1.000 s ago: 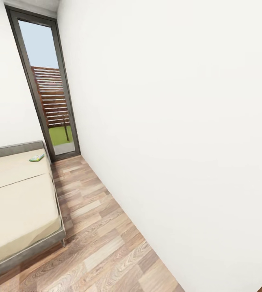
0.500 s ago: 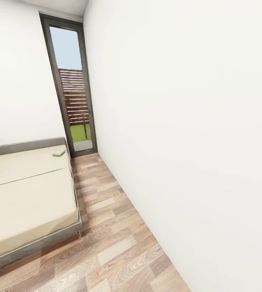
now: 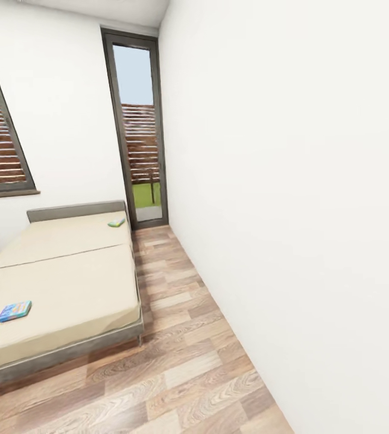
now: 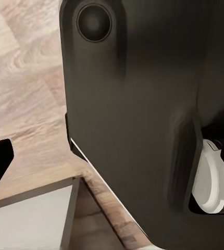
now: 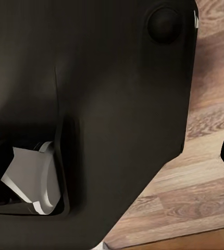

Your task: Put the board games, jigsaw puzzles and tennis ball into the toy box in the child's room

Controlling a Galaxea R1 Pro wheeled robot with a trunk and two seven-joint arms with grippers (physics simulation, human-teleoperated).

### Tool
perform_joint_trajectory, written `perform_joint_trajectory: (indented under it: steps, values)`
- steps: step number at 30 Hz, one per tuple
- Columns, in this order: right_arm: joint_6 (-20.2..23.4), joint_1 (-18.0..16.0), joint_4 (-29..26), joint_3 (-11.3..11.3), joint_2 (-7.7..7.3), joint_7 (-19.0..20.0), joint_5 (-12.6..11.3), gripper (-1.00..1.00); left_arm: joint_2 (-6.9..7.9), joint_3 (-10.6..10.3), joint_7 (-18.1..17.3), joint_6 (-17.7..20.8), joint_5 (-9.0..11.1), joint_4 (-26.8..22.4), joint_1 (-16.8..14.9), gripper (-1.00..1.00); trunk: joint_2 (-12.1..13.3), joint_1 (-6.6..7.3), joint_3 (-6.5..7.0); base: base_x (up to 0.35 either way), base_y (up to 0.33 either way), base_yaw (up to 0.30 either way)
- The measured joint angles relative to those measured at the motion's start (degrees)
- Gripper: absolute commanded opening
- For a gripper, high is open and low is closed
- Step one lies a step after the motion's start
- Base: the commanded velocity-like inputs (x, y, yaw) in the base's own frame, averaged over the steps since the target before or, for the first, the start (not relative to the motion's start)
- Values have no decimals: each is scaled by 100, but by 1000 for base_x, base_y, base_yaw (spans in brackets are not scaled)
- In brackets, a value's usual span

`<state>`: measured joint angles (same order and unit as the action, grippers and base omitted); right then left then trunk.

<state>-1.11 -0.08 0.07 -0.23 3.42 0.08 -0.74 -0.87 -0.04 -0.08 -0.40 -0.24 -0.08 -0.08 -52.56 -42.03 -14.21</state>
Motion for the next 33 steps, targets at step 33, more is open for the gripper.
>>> perform_joint_trajectory:
  steps: [33]
  values:
    - [-104, 0, 0, 6, 7, 0, -6, 100, 0, -9, 0, 0, 0, 0, 0, 100, 0, 0, 0, 0, 0, 282]
